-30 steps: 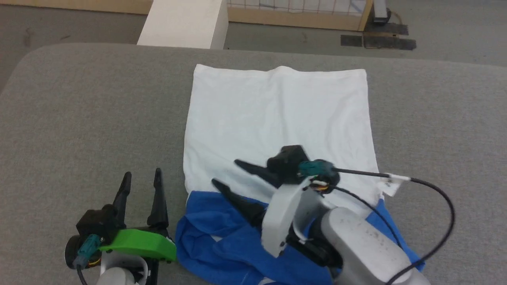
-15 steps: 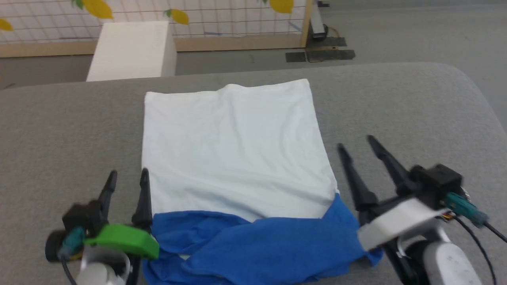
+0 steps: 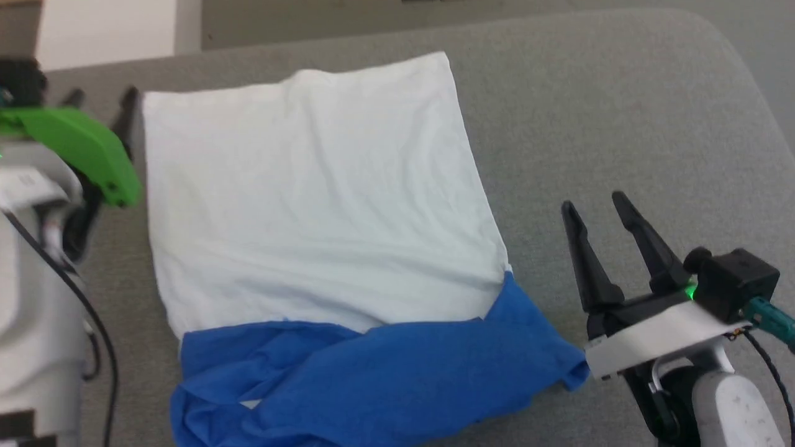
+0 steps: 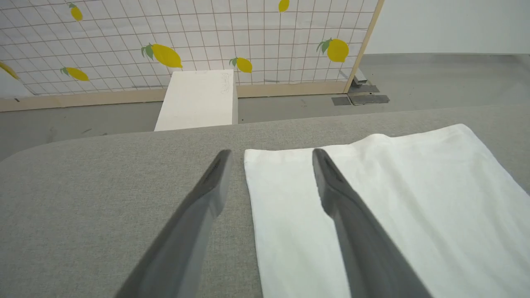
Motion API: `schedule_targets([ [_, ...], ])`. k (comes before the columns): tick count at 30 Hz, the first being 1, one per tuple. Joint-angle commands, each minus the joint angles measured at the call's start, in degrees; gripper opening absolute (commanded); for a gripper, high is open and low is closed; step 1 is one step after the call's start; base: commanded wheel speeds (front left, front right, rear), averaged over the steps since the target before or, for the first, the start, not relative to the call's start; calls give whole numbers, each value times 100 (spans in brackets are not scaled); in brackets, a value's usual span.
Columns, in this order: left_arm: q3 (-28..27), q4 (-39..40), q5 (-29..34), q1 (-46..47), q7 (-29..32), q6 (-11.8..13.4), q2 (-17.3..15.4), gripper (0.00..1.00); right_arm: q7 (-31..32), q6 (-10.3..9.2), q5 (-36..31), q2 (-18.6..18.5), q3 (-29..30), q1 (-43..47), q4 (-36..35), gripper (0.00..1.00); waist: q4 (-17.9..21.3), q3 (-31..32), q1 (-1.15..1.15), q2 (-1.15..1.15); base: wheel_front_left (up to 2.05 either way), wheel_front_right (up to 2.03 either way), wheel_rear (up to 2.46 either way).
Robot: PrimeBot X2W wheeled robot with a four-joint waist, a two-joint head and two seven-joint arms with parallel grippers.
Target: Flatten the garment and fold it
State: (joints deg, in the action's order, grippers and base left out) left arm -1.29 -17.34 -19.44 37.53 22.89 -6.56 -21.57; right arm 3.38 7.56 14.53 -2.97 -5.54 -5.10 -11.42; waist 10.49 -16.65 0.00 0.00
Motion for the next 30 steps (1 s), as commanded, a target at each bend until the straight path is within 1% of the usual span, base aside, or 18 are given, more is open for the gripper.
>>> schedule_targets([
  [1, -15, -74, -29, 236, 195, 20, -70, 100, -77, -8, 87, 9, -26, -133, 39, 100, 491, -725, 0, 0, 0, 0, 0],
  [5, -22, -216, 36, 805, 938, 196, -344, 100, -220, -8, 187, 9, -144, -307, 169, 100, 715, -1110, 0, 0, 0, 0, 0],
  [8, -36, -242, 110, 1100, 1445, 378, -524, 100, -321, -8, 211, 9, -207, -412, 257, 100, 876, -1378, 0, 0, 0, 0, 0],
  [14, -105, -237, 264, 1332, 2266, 762, -839, 100, -527, -8, 330, 9, -315, -549, 398, 100, 1061, -1716, 0, 0, 0, 0, 0],
  [22, -186, 104, 503, 1183, 2756, 1176, -1142, 100, -657, -8, 420, 9, -447, -679, 562, 100, 1115, -1893, 0, 0, 0, 0, 0],
  [25, -196, 255, 573, 1099, 2877, 1279, -1222, 100, -665, -8, 413, 9, -476, -719, 600, 100, 1099, -1929, 0, 0, 0, 0, 0],
  [29, -194, 429, 594, 983, 2987, 1363, -1243, 100, -659, -8, 403, 9, -503, -773, 631, 100, 1065, -1960, 0, 0, 0, 0, 0],
  [30, -174, 476, 605, 958, 2988, 1363, -1244, 45, -653, -8, 394, 9, -507, -788, 639, 100, 1054, -1963, 0, 0, 0, 0, 0],
])
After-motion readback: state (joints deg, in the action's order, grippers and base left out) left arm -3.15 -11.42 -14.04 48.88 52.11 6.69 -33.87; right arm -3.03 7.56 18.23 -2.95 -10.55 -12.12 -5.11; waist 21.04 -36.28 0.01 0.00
